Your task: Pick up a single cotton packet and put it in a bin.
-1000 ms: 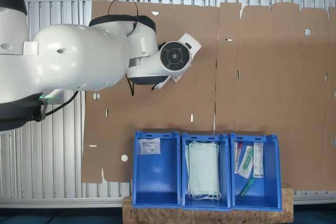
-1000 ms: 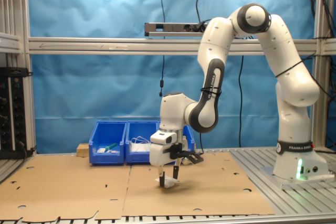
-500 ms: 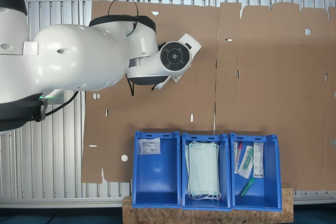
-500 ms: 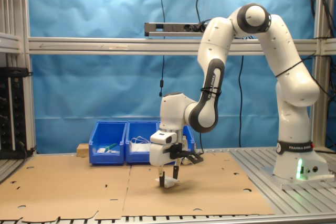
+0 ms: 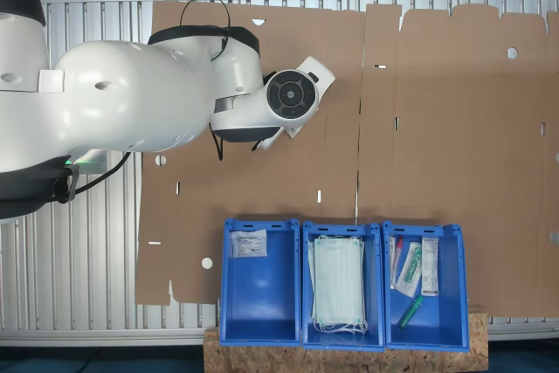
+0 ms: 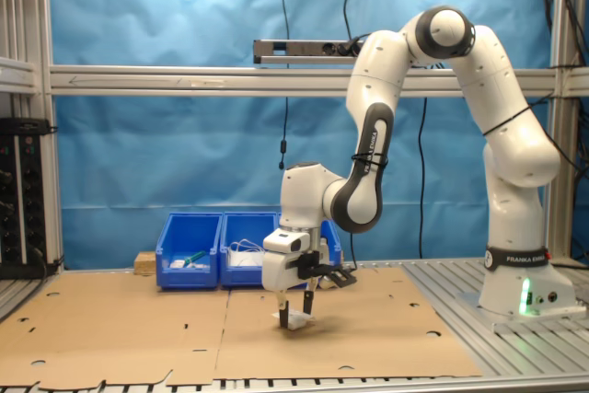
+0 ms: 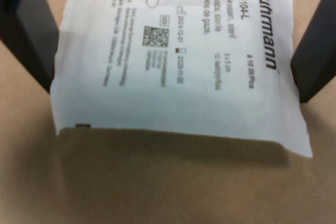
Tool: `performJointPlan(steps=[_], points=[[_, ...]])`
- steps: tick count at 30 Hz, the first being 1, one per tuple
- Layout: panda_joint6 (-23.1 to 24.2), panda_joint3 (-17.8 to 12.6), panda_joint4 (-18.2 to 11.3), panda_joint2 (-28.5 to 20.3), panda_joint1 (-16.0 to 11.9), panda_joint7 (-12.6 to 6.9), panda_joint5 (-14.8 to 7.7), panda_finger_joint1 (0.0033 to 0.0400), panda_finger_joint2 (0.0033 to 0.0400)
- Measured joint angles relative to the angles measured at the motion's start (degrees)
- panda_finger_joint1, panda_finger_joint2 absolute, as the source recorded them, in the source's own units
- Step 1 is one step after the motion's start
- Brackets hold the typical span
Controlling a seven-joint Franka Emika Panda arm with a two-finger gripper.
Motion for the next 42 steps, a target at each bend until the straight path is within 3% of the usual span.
performJointPlan(steps=[9, 10, 18, 19, 24, 25, 42], points=[[0.0, 0.0, 0.0, 0.0, 0.0, 0.00, 0.0, 0.0400, 0.0400], [0.0, 0.0, 0.0, 0.0, 0.0, 0.00, 0.0, 0.0303, 0.0303], [0.0, 0.0, 0.0, 0.0, 0.0, 0.00, 0.0, 0.0303, 0.0303], [0.0, 0.0, 0.0, 0.0, 0.0, 0.00, 0.0, 0.0132, 0.0132], [0.0, 0.0, 0.0, 0.0, 0.0, 0.00, 0.0, 0.0132, 0.0132], [0.0, 0.0, 0.0, 0.0, 0.0, 0.00, 0.0, 0.0056, 0.0056], [-0.1, 0.0, 0.0, -0.4, 0.0, 0.00, 0.0, 0.0056, 0.0056]])
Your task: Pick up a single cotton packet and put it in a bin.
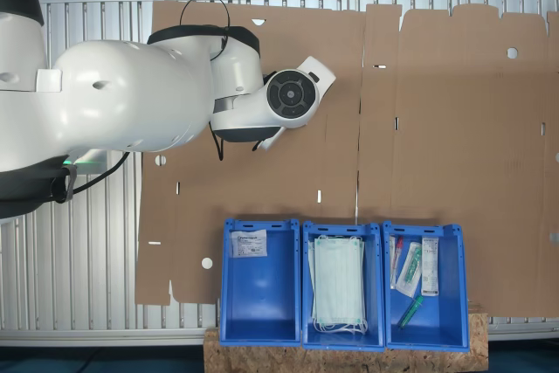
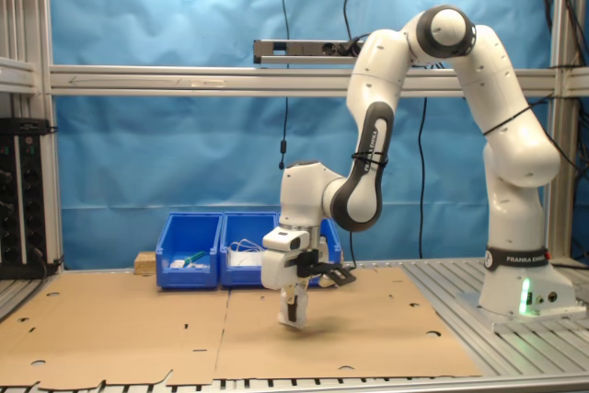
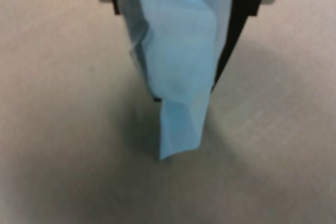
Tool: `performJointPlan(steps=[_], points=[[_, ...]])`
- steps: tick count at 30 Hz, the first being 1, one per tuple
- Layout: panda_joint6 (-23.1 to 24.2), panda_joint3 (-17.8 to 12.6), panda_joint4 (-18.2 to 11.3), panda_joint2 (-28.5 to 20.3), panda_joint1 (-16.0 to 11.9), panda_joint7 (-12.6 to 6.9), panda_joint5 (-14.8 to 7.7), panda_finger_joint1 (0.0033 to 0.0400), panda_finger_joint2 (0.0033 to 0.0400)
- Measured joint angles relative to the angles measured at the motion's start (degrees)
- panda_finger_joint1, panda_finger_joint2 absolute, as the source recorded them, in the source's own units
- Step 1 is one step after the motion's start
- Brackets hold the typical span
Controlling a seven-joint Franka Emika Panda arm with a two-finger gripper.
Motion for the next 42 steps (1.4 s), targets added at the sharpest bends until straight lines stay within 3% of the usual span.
performJointPlan(steps=[9, 18, 27, 34, 42], points=[[-3.6, 0.0, 0.0, -4.6, 0.0, 0.00, 0.0, 0.0057, 0.0057], [-10.9, -0.5, 0.0, -12.6, 0.0, 0.00, 0.0, 0.0058, 0.0058], [-18.3, -3.0, 0.8, -19.3, 0.0, -0.28, 0.0, 0.0058, 0.0058], [-23.4, -6.7, 2.9, -21.6, 0.0, -2.65, 0.0, 0.0058, 0.0058], [-28.5, -12.3, 5.3, -22.4, -0.1, -7.05, 0.0, 0.0058, 0.0058]])
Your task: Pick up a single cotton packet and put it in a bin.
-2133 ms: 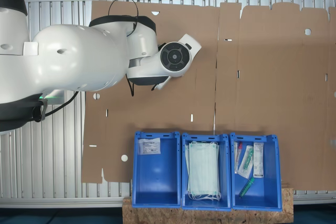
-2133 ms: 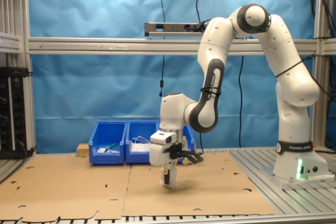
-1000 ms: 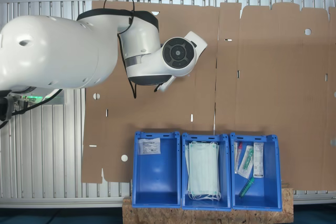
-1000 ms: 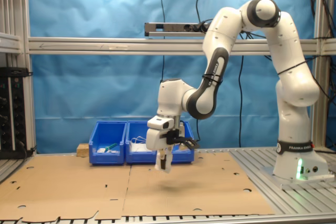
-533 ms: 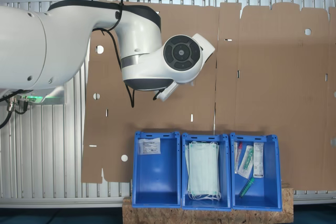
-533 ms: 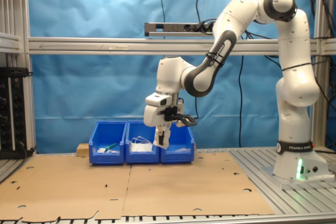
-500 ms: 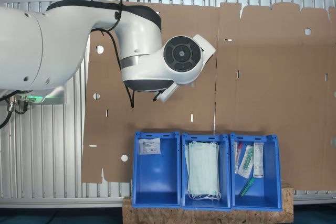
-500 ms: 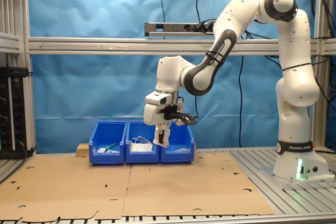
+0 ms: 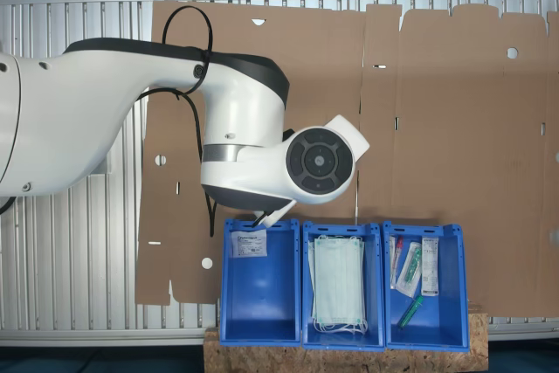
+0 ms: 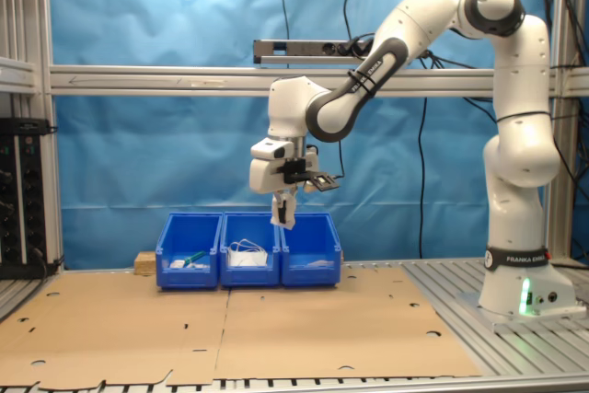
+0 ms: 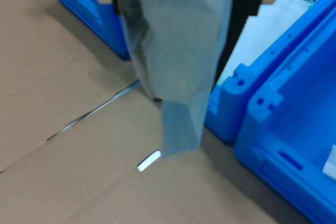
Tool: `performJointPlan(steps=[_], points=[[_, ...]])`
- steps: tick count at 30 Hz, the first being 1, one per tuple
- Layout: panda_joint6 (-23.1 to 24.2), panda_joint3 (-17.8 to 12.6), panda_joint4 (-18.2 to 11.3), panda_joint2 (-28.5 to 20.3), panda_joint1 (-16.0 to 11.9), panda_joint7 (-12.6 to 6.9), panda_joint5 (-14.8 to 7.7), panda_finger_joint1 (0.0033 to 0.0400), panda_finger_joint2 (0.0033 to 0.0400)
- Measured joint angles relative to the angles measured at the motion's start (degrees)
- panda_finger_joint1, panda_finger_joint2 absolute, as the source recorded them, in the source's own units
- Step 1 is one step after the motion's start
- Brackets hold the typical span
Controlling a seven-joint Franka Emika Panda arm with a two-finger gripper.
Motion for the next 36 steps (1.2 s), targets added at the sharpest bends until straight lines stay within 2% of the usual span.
performJointPlan(steps=[4, 5, 20, 29, 36], points=[[-2.7, -2.8, 0.9, -0.4, 0.0, -2.59, 0.0, 0.0058, 0.0058], [-3.9, -4.2, 1.2, -0.7, -0.1, -3.75, 0.0, 0.0058, 0.0058], [-9.1, -13.5, 2.1, -2.1, -0.2, -12.04, 0.0, 0.0058, 0.0058], [-10.2, -17.1, 2.9, -1.5, -0.3, -15.41, 0.0, 0.0058, 0.0058], [-10.6, -18.8, 5.9, 0.8, -0.7, -17.90, 0.0, 0.0058, 0.0058]])
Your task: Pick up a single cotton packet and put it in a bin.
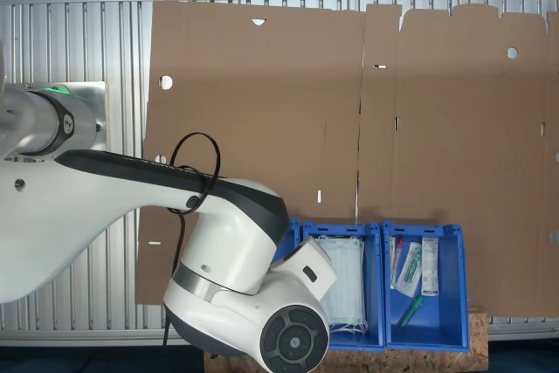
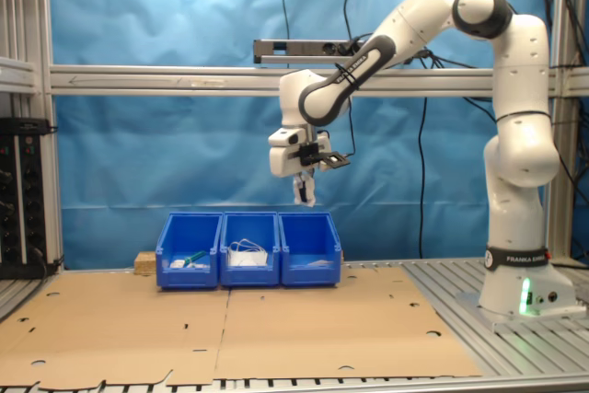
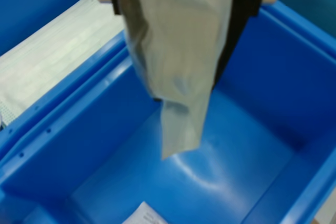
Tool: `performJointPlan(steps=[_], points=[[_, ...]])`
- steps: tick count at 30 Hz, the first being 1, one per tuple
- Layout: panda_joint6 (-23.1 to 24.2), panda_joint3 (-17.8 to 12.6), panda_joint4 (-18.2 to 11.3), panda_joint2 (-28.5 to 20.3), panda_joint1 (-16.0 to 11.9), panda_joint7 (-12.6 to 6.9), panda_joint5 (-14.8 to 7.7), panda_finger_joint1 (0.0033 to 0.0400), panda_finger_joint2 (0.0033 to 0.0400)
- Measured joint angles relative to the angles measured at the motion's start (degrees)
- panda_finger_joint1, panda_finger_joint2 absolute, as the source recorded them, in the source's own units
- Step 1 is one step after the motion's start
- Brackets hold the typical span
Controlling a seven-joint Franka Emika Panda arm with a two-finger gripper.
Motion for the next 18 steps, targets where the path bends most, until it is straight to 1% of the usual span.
performJointPlan(steps=[4, 9, 18], points=[[-0.1, -0.3, 1.6, 1.3, 0.0, -1.02, 0.0, 0.0058, 0.0058], [-0.1, -0.4, 2.7, 2.3, 0.0, -2.03, 0.0, 0.0058, 0.0058], [-0.2, -0.6, 3.1, 2.6, 0.0, -3.49, 0.0, 0.0059, 0.0059]])
